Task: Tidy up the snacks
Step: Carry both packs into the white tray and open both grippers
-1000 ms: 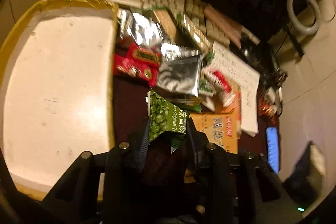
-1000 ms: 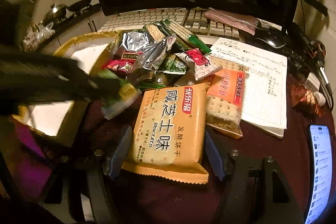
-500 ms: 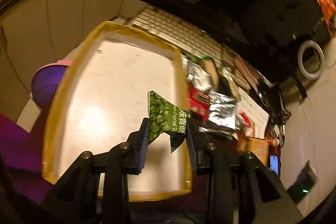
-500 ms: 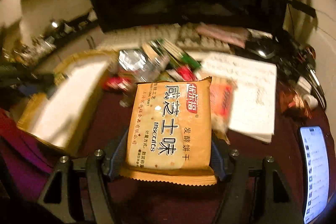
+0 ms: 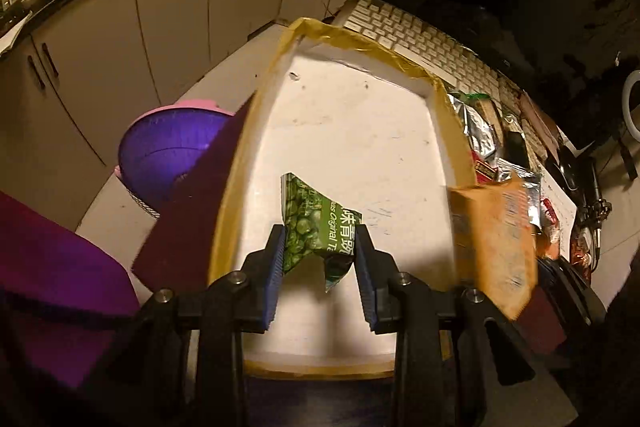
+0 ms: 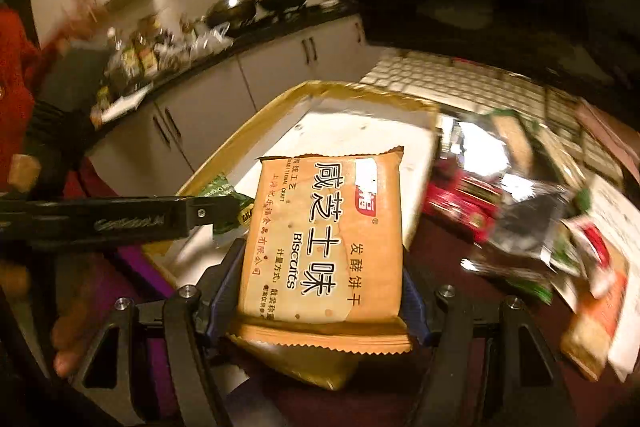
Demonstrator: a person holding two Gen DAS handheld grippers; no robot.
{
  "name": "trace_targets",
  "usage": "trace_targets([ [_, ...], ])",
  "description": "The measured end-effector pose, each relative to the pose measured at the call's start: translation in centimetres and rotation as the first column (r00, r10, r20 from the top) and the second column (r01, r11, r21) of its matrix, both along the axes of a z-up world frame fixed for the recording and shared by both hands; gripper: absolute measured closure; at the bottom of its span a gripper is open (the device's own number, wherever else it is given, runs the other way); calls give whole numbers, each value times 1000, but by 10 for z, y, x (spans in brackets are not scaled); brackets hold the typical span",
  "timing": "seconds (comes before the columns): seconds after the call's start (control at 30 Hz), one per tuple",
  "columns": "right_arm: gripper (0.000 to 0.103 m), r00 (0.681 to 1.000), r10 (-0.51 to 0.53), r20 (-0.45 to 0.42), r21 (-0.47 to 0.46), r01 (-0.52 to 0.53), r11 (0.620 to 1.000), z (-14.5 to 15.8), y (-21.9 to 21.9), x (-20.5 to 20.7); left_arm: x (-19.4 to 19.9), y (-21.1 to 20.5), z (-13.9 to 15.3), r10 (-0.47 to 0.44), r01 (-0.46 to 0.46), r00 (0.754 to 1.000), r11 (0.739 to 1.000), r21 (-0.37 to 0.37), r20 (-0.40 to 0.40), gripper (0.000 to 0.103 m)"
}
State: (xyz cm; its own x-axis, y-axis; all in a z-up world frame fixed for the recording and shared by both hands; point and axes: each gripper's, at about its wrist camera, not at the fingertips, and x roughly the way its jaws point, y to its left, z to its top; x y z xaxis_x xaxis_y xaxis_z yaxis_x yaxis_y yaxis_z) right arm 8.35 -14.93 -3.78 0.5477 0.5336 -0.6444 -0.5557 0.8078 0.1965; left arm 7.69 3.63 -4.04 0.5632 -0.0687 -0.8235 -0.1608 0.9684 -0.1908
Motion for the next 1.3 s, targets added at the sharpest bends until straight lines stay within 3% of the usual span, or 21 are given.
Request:
trace_targets([
  [0.17,35,1000,28,-12,-79,-29,996,-14,24,13,2,3,-3,-10,11,1000,998,59,-11,67],
  [0.4,33,1000,22,-18,-136,-25,990,-26,38,20,3,0,-11,-34,36,999,998,52,-38,65],
  [0.6,33,999,-28,35,-41,30,999,-10,20,14,-3,-3,0,-52,51,998,998,33,22,46],
  [0.67,33,997,-58,54,12,57,998,-3,8,11,-9,-5,9,-40,38,997,999,35,73,28],
  [0.7,33,996,-67,53,47,65,997,1,0,9,-11,-6,13,-38,34,995,999,39,96,27],
  [0.83,33,994,-92,59,163,81,983,14,-32,-2,-18,-18,28,-55,47,986,998,50,160,25],
  [0.97,33,991,-125,51,202,112,973,15,-65,-14,-25,-37,39,-89,84,973,996,32,213,23],
  [1.1,33,994,-112,-11,247,111,962,6,-93,-15,-25,-65,44,-155,149,962,988,42,227,23],
  [1.3,33,983,-173,-66,273,184,944,-5,-132,-18,-23,-103,41,-221,219,952,975,31,212,22],
])
